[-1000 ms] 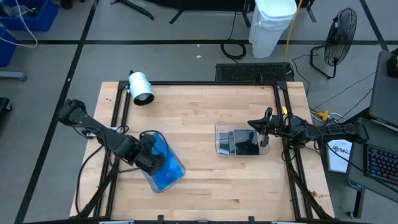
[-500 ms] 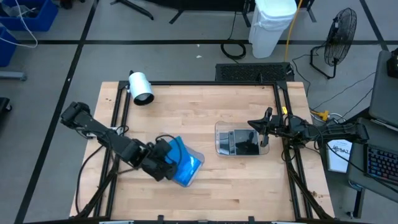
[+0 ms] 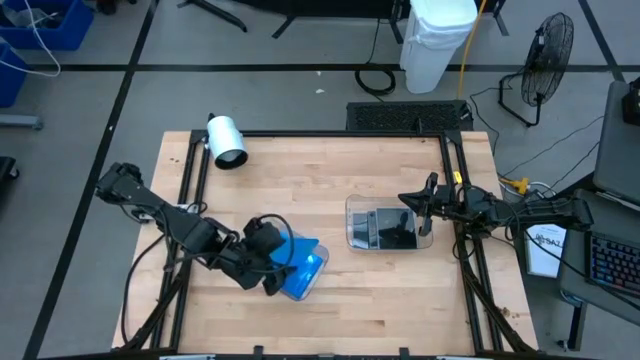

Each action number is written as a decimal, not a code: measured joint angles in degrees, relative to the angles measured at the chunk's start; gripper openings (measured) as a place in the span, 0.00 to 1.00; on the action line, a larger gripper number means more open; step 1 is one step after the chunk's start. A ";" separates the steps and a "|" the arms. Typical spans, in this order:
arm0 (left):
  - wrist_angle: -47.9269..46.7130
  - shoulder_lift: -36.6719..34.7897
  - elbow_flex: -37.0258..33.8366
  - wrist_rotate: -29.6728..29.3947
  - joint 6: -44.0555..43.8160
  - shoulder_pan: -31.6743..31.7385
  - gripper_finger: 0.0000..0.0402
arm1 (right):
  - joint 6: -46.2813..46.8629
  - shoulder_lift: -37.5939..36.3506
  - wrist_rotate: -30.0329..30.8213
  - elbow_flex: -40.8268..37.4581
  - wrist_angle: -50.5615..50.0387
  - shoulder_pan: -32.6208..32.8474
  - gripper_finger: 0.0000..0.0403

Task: Pick & place jewel cases by type
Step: Put the blue CD case into the left transparent bin

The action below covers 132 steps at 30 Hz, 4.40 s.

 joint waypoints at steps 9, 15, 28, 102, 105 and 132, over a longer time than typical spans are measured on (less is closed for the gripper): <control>8.96 -2.19 0.01 -0.99 8.39 -2.49 0.99 | 0.02 0.01 0.00 0.00 0.00 -0.01 0.01; 13.14 -3.10 0.04 -5.81 16.82 -4.48 0.99 | 0.01 -0.01 0.00 -0.01 0.00 0.00 0.01; 11.66 -0.39 -11.47 -12.55 11.76 -2.24 0.99 | 0.02 -0.01 0.00 0.00 0.00 -0.01 0.01; 40.70 3.61 -28.98 29.80 27.86 10.52 0.99 | 0.02 0.01 0.00 -0.02 -0.01 0.00 0.01; 38.67 3.63 -28.73 26.02 29.39 9.96 0.99 | 0.02 0.01 0.00 0.00 -0.02 0.01 0.01; -4.17 3.61 -18.08 15.98 -2.58 1.41 0.99 | 0.02 0.01 0.00 -0.02 -0.02 0.01 0.01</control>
